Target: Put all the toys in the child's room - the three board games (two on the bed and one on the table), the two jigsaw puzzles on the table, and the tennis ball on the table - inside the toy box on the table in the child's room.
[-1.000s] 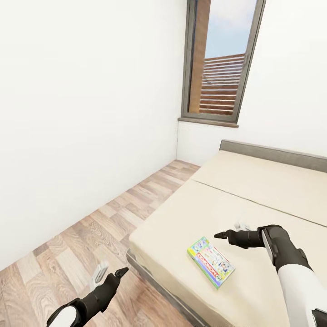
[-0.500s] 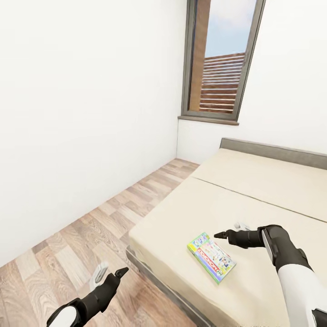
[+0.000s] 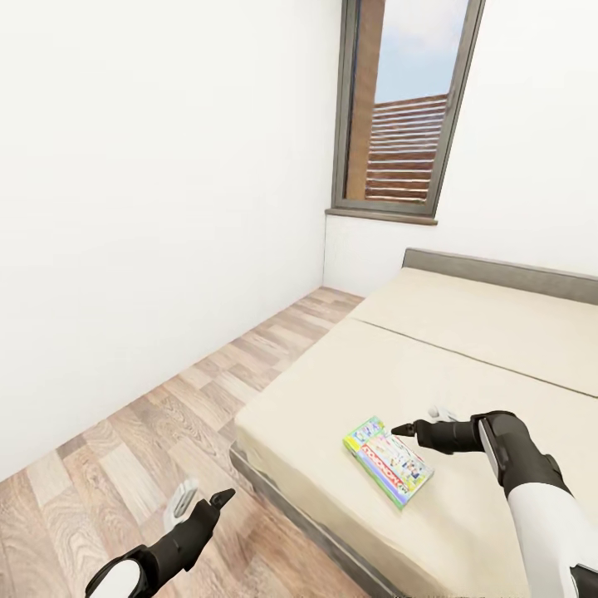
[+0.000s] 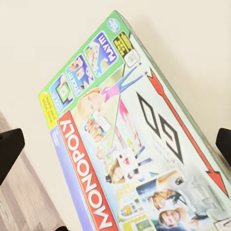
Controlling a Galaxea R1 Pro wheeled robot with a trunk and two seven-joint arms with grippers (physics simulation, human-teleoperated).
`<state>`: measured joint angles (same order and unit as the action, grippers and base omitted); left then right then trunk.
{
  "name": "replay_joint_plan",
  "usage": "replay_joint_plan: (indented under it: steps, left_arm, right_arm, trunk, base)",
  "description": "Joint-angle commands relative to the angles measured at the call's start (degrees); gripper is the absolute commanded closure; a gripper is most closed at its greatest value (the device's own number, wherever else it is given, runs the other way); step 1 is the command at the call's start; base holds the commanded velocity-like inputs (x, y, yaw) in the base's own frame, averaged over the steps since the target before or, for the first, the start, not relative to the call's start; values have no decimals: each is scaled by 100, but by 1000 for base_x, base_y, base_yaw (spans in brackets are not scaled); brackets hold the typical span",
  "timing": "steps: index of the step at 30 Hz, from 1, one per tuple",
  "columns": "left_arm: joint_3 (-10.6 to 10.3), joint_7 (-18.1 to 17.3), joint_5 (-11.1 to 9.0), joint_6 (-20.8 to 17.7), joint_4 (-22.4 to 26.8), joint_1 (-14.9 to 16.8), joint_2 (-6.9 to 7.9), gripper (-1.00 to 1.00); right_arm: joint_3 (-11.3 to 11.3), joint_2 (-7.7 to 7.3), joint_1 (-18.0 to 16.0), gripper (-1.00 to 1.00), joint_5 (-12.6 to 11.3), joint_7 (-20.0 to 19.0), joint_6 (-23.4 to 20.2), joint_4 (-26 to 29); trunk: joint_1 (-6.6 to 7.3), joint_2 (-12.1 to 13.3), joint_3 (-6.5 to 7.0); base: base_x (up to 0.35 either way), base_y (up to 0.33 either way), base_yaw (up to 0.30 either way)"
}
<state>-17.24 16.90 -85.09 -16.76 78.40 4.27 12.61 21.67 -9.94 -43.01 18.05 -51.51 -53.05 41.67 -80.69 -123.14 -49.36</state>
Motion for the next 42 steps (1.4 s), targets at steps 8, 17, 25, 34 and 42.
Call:
replay_joint_plan:
  steps: [8, 17, 25, 34, 42]
  left_arm:
    - [-15, 41, -52, 5, 9, 4, 5, -100]
    - [-11, 41, -52, 6, 8, 4, 5, -100]
    - [-9, 41, -52, 6, 8, 4, 7, -100]
    - [-8, 41, -52, 6, 9, 4, 11, -100]
    - [-14, 39, -47, 10, 1, -2, 9, -100]
  right_arm:
    - [21, 1, -5, -100, 58, -73, -21, 48]
    - [21, 0, -5, -100, 58, -78, -21, 62]
    - [21, 0, -5, -100, 58, -78, -20, 68]
    - [6, 8, -5, -100, 66, -33, -14, 69]
    - [4, 9, -5, -100, 67, -33, -12, 69]
  trunk:
    - [-175, -325, -150]
    - [-373, -686, -311]
    - [-505, -927, -419]
    - [-505, -927, -419]
    - [-505, -927, -419]
  base:
    - [0, 0, 0]
    - [0, 0, 0]
    - [0, 0, 0]
    - [0, 0, 203]
    - [0, 0, 192]
